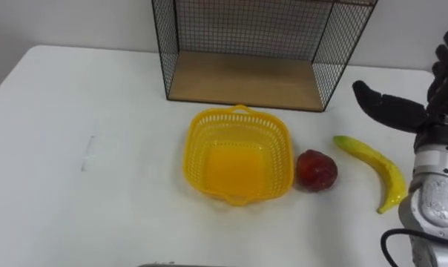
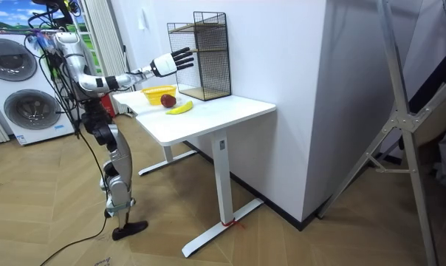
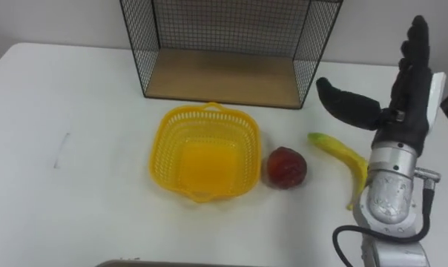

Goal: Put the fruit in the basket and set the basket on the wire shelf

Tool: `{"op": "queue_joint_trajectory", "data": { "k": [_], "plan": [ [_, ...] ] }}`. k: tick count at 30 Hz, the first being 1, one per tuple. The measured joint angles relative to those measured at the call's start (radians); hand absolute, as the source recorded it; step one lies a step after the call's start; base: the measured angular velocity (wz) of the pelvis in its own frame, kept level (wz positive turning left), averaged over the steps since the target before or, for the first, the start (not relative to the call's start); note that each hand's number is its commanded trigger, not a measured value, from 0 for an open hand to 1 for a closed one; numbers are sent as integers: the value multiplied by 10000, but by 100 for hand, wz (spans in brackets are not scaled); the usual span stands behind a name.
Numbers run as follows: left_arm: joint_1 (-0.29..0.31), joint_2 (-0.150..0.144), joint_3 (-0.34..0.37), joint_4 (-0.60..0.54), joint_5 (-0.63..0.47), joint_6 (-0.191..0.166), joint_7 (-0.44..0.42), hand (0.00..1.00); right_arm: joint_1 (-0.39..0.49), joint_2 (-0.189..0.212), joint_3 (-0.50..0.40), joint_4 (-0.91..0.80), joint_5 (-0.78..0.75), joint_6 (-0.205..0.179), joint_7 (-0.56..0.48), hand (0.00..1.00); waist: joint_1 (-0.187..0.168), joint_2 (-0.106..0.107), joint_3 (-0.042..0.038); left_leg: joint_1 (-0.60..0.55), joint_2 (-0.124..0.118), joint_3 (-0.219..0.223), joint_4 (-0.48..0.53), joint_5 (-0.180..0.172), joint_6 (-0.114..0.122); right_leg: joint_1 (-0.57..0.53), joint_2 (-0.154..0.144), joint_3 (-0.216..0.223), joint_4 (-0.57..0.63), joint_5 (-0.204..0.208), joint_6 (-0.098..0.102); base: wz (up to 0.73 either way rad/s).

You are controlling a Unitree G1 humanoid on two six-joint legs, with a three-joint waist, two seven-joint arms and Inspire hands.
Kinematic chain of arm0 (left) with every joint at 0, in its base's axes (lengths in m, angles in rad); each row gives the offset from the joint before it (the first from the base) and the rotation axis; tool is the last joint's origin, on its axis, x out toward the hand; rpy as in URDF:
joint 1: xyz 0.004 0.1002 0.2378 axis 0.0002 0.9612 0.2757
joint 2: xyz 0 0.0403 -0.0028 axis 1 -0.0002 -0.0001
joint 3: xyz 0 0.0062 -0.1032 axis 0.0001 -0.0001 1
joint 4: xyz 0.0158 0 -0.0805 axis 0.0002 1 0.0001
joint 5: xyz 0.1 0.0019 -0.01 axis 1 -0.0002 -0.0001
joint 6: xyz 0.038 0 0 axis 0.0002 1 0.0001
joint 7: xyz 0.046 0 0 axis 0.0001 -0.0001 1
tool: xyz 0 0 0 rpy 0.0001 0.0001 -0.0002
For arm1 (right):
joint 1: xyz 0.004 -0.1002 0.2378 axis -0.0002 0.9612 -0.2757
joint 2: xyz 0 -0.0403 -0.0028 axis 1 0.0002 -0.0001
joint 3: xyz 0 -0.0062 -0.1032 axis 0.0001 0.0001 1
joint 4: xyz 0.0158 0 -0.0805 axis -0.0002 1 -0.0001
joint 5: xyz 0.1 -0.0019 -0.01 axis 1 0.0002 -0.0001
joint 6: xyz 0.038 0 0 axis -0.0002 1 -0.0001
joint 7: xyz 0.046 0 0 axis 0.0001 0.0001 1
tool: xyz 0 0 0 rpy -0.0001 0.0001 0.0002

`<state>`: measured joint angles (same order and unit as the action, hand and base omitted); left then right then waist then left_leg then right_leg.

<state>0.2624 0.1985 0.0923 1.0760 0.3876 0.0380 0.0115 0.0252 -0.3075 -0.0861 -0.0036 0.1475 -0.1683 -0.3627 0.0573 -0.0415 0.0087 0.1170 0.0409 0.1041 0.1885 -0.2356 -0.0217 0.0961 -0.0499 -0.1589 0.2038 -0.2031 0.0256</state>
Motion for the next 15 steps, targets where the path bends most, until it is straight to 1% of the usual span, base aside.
{"op": "queue_joint_trajectory", "data": {
  "k": [2, 10, 15],
  "plan": [
    [7, 0, -1, -1, 3, 2, -26, 0, -1, 0, 7, 8, -1, 102, 181, 0, 22, 4, 1, -3, 1, -3, 7, 0, 0, 11, -1, -14, 2, 0, 0, 0],
    [35, 1, -19, -40, 22, 1, -33, 0, -3, 0, 262, 11, -22, 108, 816, 0, 21, -25, 4, 0, 2, -5, 66, 0, 0, 52, -3, -16, 10, 4, -6, 0],
    [-8, 13, -402, -58, 204, 48, -68, 0, -29, 2, 446, 452, -814, 182, 1015, 0, 21, -65, 3, 52, 2, -10, 77, 0, 0, 104, -4, -10, 6, 6, -7, 0]
  ]
}}
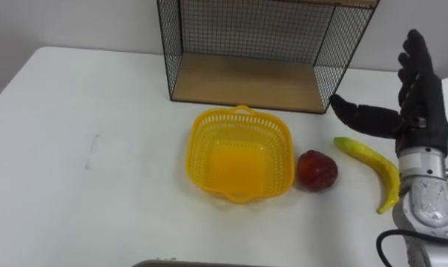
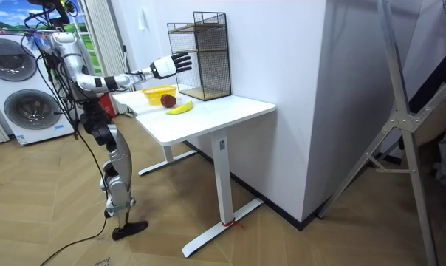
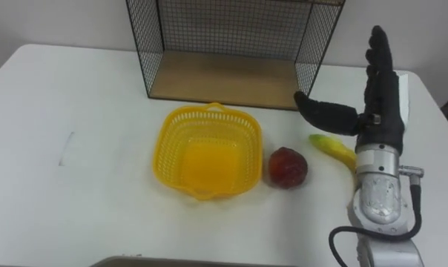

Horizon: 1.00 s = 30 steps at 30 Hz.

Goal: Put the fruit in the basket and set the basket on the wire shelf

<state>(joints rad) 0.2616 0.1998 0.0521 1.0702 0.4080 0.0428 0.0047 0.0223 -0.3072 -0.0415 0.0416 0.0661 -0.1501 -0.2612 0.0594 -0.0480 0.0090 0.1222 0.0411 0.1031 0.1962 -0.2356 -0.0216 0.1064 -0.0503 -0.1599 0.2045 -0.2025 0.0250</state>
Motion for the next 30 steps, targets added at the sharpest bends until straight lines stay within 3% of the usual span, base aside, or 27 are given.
{"op": "queue_joint_trajectory", "data": {
  "k": [6, 17, 30],
  "plan": [
    [42, 2, -167, -254, 14, 51, -160, 0, 3, 10, 426, 484, -333, 203, 348, 0, 22, -14, 6, 88, 0, 39, -6, 0, 0, -5, 3, 63, 4, 0, 0, -2],
    [-29, 3, -184, -359, 21, 88, -142, 0, 6, 15, 908, 952, -1380, 212, 647, 0, 10, 58, -27, -65, 2, 36, -14, 0, 0, -76, 9, 49, -12, 6, 2, 0],
    [-37, -15, -179, -237, 184, 166, -112, 0, 176, 327, 990, 1625, -1931, 215, 932, 0, -26, 122, -65, -59, 19, 44, 25, 0, 0, -54, 10, 33, 10, 39, -8, 0]
  ]
}}
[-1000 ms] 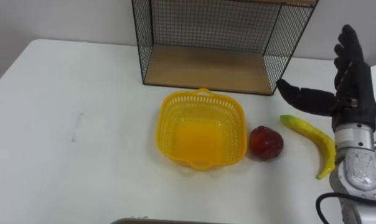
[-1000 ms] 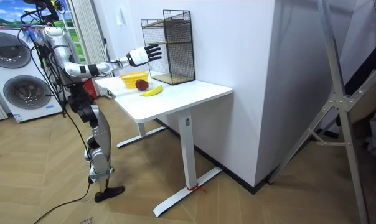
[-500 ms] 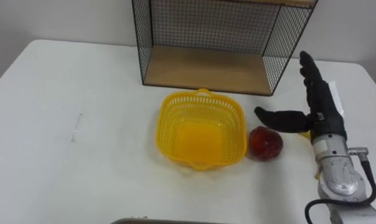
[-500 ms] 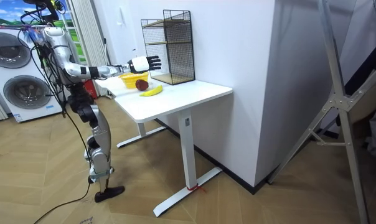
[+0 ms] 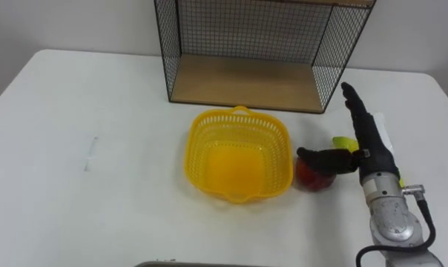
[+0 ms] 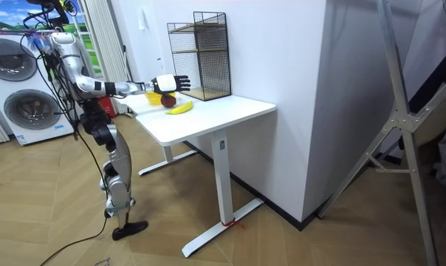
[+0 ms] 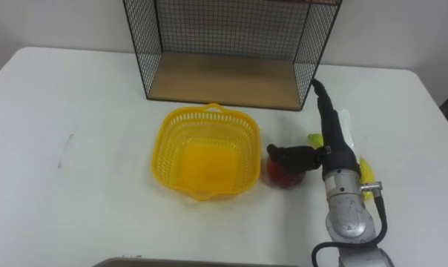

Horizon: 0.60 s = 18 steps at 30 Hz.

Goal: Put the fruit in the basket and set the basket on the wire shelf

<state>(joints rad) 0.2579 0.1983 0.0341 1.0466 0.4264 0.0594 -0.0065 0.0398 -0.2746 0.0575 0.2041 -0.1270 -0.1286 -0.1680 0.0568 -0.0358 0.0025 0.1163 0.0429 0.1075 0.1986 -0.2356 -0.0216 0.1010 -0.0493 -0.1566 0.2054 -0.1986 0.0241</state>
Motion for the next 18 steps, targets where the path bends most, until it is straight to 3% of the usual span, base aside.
{"op": "queue_joint_trajectory", "data": {
  "k": [7, 18],
  "plan": [
    [34, -5, 4, -1, 205, 57, 0, 0, 183, 15, 3, -1, -57, 4, 197, 0, -7, -8, -48, 1, 7, -1, 7, 0, 1, 12, 4, -16, 5, 21, -2, 0],
    [-7, -87, 5, -2, 266, 55, 0, 0, 203, 20, 4, -2, -387, 4, 581, 0, -37, -28, -40, -11, 13, -4, 28, -1, 0, 35, 1, -53, -2, 22, -2, 0]
  ]
}}
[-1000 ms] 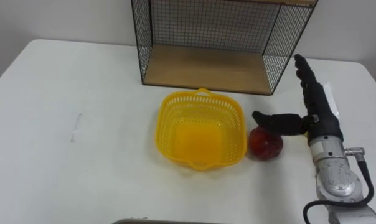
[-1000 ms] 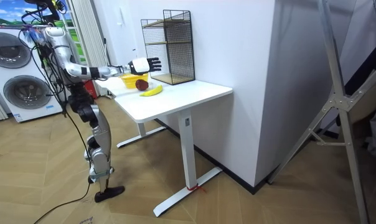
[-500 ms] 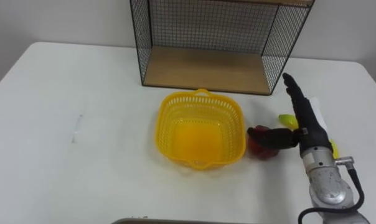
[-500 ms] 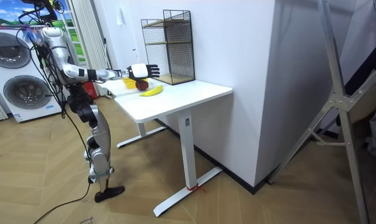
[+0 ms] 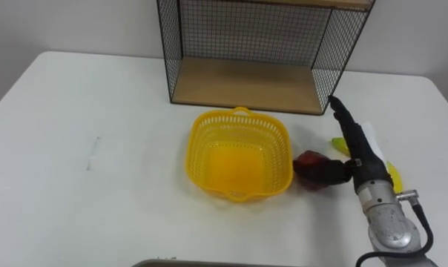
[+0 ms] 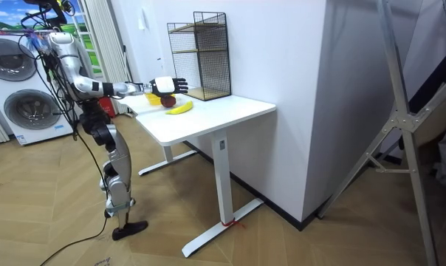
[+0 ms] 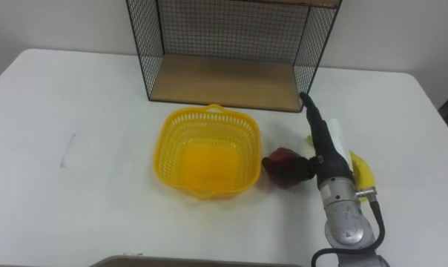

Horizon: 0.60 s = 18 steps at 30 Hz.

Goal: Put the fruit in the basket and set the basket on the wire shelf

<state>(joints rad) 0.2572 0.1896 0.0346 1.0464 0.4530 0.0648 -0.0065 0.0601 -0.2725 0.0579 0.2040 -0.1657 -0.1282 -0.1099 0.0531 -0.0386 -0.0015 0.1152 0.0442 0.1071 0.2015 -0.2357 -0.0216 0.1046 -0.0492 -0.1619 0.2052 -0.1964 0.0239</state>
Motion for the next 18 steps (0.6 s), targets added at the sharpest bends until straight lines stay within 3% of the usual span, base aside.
{"op": "queue_joint_trajectory", "data": {
  "k": [9, 18],
  "plan": [
    [-17, 0, 5, -7, 0, -2, 0, 0, 21, 4, 5, 0, -1, 0, 221, 0, 33, -80, 49, -1, 0, 2, -33, 0, 0, -5, 1, -2, -29, -1, 1, 0],
    [-32, 0, 4, -15, 2, -37, 0, 0, 228, 93, 23, 13, -7, -1, 356, 0, 48, -128, 49, 6, 0, 3, -33, 0, 0, 2, 2, -8, -25, -1, 1, 0]
  ]
}}
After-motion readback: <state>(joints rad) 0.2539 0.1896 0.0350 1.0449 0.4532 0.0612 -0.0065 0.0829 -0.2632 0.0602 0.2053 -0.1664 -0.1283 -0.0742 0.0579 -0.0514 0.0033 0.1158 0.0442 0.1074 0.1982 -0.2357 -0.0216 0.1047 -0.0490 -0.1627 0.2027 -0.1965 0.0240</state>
